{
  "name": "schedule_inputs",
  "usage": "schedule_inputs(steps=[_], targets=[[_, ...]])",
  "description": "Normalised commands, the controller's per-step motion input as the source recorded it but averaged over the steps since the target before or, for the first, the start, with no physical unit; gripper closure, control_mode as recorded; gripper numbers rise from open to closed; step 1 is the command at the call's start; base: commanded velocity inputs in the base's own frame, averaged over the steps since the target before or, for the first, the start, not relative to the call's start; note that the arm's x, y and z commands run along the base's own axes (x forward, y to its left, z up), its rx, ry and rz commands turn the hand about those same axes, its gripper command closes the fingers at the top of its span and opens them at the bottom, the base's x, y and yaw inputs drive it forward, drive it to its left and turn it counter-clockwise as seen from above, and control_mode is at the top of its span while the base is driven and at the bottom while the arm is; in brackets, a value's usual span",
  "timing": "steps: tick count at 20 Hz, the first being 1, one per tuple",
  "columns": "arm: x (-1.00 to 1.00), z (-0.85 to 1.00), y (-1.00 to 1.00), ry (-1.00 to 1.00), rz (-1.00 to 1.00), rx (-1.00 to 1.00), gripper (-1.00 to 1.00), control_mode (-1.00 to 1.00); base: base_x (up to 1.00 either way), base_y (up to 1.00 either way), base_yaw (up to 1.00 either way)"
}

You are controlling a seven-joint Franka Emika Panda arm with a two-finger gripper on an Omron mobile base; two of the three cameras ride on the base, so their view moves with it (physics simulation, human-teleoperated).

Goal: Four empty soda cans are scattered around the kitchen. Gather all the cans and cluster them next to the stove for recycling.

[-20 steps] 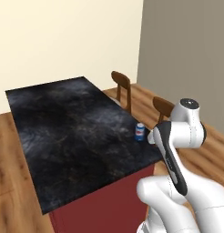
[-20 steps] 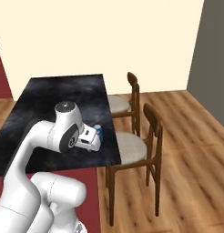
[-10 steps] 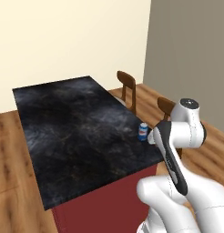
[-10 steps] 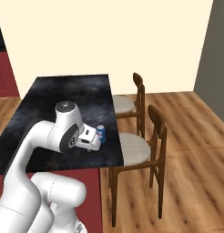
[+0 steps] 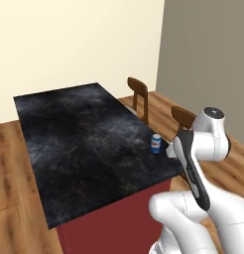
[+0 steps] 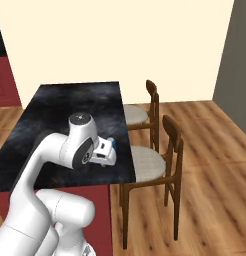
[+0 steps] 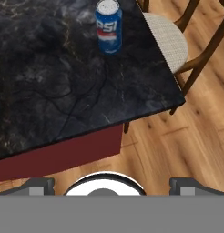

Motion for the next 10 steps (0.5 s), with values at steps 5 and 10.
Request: schedule_inputs(steps=[5, 10], targets=[[0.29, 0.00, 0.00, 0.00, 0.00, 0.00, -1.00, -1.00, 0.00, 0.00, 0.00], [0.40, 0.00, 0.00, 0.00, 0.00, 0.00, -1.00, -1.00, 0.00, 0.00, 0.00]])
